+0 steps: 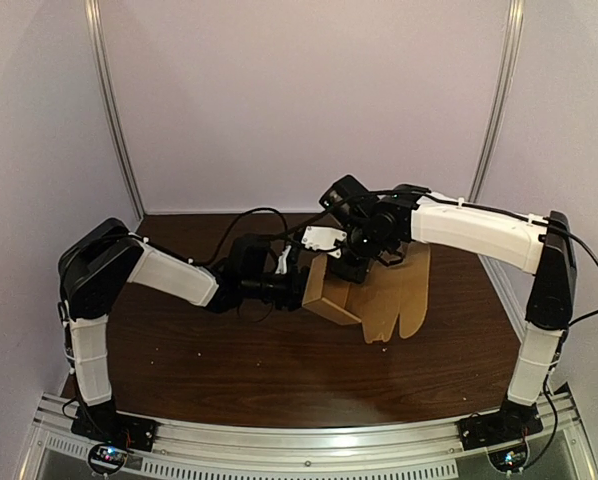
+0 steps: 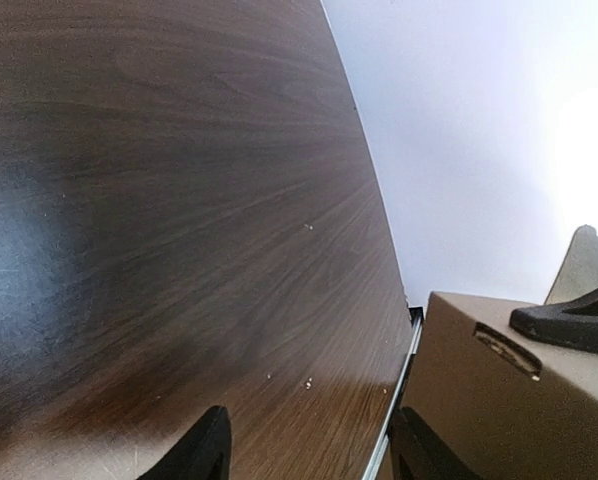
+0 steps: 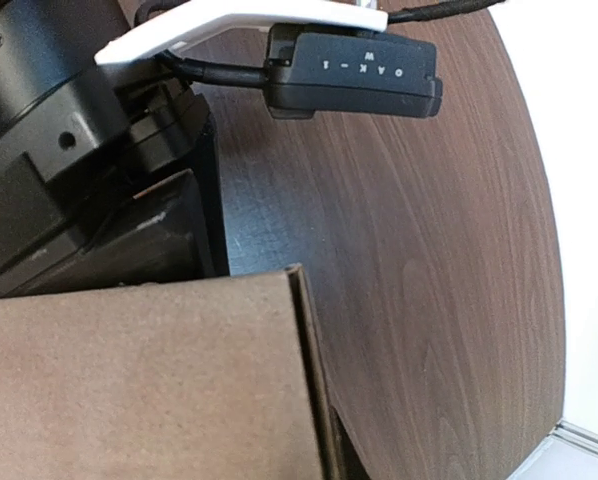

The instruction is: Fold the paper box

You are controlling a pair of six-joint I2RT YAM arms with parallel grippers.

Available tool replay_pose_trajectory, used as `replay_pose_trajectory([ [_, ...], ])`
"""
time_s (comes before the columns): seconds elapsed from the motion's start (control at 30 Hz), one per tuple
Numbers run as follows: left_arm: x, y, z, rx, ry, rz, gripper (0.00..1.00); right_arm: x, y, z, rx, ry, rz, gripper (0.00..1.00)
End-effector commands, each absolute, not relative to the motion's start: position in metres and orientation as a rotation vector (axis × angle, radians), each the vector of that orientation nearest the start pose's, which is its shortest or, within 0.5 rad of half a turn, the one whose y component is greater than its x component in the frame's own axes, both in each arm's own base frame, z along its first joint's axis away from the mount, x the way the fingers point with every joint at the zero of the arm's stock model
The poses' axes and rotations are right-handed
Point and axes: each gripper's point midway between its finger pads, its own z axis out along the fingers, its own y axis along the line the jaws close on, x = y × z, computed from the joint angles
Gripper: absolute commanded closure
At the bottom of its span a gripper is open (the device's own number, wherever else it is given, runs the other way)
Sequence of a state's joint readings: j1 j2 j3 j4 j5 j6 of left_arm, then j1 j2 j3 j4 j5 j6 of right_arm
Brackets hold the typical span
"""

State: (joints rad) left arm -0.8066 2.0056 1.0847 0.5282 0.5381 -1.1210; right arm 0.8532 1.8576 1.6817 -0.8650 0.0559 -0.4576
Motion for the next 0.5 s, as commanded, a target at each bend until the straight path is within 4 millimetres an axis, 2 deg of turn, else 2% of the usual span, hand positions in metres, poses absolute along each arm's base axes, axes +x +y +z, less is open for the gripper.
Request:
replay_pose_trajectory([
  [0.0,0.29,-0.469,0.157,0.171,2.221,-1.832,0.43,0.354,0.354,0.164,-1.434,2.028,-0.134,0.96],
  [0.13,0.289,-0.469,0.16,0.164,2.204,-1.858,0.43,0.364,0.354,0.169,-1.36,2.007,-0.167,0.93],
  [0.23,0.29,-0.469,0.166,0.16,2.174,-1.881,0.43,0.362,0.358,0.166,-1.367,2.014,-0.133,0.92],
  [0.37,0.295,-0.467,0.168,0.118,2.153,-1.89,0.43,0.335,0.368,0.15,-1.48,2.064,0.048,0.91],
  [0.43,0.303,-0.456,0.15,0.032,2.215,-1.821,0.43,0.323,0.365,0.141,-1.528,2.106,0.101,0.91],
  [0.47,0.308,-0.446,0.134,-0.026,2.272,-1.759,0.43,0.313,0.363,0.136,-1.579,2.119,0.129,0.91],
])
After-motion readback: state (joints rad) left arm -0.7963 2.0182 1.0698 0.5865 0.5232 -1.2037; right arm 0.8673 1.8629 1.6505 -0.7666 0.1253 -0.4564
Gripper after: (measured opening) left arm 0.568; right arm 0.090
